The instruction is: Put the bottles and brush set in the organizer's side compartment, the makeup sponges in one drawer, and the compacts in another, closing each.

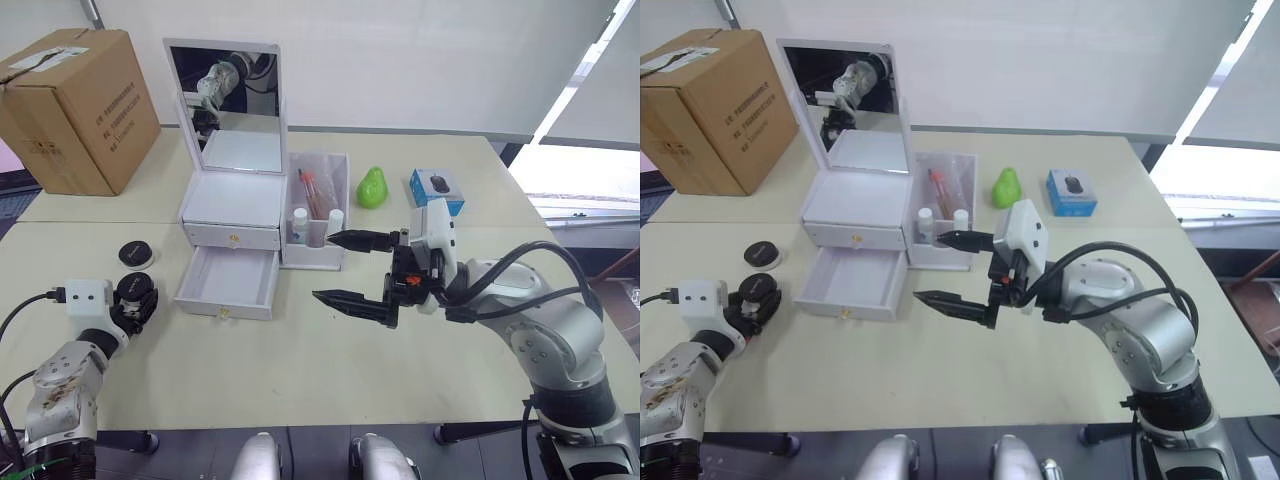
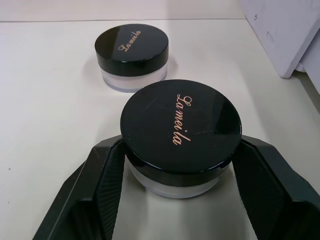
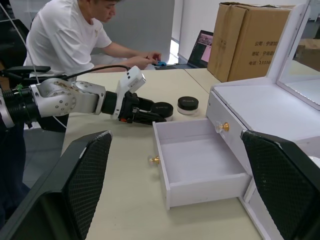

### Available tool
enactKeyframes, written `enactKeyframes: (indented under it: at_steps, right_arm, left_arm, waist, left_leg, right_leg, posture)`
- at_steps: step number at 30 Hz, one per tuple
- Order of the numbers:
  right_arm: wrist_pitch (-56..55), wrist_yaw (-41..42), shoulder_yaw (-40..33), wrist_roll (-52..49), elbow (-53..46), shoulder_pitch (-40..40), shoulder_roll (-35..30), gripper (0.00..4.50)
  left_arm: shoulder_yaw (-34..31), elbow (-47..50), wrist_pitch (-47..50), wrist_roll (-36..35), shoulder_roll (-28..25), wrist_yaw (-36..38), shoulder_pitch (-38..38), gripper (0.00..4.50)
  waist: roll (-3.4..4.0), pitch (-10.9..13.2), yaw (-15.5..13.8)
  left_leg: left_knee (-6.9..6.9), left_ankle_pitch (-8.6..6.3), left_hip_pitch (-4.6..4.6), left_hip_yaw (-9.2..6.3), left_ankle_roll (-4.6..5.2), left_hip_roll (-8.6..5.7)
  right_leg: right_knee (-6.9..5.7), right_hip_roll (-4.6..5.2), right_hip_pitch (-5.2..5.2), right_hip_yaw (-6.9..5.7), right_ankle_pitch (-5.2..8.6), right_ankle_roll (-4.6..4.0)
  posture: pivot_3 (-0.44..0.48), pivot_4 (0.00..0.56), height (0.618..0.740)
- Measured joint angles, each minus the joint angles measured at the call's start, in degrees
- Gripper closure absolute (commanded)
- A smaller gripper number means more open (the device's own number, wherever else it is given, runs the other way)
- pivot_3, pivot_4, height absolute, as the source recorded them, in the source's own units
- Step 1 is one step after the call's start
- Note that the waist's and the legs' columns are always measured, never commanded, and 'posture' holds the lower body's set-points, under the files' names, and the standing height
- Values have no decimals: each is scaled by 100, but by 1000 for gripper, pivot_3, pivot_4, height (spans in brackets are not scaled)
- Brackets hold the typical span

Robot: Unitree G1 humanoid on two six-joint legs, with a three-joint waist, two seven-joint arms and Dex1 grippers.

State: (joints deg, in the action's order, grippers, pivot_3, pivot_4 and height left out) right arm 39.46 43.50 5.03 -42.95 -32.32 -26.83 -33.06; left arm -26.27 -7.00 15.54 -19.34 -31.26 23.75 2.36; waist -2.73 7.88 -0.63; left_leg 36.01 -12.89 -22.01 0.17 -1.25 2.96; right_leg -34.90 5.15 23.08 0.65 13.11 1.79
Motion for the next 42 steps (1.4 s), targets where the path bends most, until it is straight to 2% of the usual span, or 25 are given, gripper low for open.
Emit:
enactKeyframes:
  at_steps: [4,8,14,32,42]
  right_arm:
    - [7,-31,0,1,-50,33,-4,0]
    - [7,-45,1,12,-78,117,-13,0]
    - [7,-106,102,116,-79,169,11,0]
    - [7,-351,101,114,-205,247,16,0]
    - [22,-433,98,109,-272,275,16,0]
  left_arm:
    - [-287,310,-378,-158,-114,211,-17,1592]
    - [-382,898,-535,-443,-316,751,-202,1592]
    - [252,1834,75,-1034,-433,1550,-319,1592]
    - [584,1727,696,-980,-568,1754,-382,1592]
    - [697,1611,678,-888,-582,1803,-331,1592]
  waist:
    - [2,2,-5]
    - [7,4,-8]
    - [7,4,-3]
    - [11,7,-6]
    - [11,7,-5]
  left_leg:
    - [0,0,-2,0,0,0]
    - [0,0,-1,4,0,-1]
    - [0,0,-3,3,0,-1]
    - [0,0,1,-7,1,-1]
    - [0,0,3,-6,1,-1]
  right_leg:
    - [0,2,1,-1,4,-6]
    - [1,7,0,-1,18,-27]
    - [0,3,0,2,29,-9]
    - [-2,-7,1,8,46,9]
    - [-1,-7,1,9,46,9]
  posture:
    - [0,150,729]
    - [0,150,729]
    - [0,150,729]
    - [0,150,729]
    - [0,150,729]
